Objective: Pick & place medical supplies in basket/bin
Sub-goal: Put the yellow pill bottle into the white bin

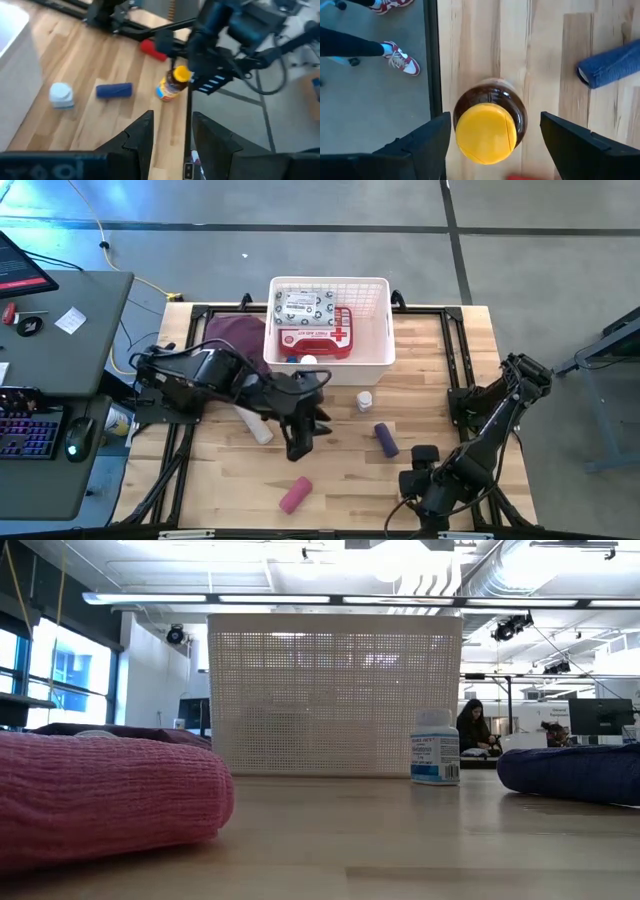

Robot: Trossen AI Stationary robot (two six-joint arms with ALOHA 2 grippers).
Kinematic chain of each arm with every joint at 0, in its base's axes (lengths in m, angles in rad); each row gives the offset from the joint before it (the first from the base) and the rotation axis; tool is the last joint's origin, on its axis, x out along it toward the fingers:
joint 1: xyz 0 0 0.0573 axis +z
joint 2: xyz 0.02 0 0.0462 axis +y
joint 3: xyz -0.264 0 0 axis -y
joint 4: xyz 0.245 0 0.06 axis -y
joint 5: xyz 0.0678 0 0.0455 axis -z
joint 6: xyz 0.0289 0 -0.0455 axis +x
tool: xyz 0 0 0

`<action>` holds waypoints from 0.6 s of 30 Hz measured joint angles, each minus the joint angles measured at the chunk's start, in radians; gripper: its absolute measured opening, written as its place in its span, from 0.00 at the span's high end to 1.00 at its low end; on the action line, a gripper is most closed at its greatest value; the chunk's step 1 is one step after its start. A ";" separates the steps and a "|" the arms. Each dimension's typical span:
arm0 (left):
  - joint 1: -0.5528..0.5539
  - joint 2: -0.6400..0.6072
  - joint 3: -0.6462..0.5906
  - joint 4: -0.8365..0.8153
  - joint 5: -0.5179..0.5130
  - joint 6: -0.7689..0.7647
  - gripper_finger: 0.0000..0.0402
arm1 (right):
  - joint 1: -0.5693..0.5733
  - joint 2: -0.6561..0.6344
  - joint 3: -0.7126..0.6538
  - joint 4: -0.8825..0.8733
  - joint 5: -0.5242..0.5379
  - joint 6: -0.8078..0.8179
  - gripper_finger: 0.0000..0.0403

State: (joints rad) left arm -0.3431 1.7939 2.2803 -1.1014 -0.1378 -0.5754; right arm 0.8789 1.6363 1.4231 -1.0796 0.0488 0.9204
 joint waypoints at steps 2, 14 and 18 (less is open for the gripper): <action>-0.006 0.000 0.000 0.018 0.012 0.012 0.58 | 0.009 0.000 0.000 0.000 0.005 0.031 0.27; -0.005 -0.001 0.000 0.304 0.051 0.031 0.58 | 0.060 0.000 0.000 -0.019 0.099 0.068 0.26; -0.005 -0.001 0.000 0.405 0.063 0.056 0.58 | 0.066 0.000 0.000 -0.048 0.131 0.056 0.26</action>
State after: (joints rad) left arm -0.3477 1.7931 2.2803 -0.6960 -0.0752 -0.5191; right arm 0.9449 1.6367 1.4231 -1.1280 0.1800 0.9761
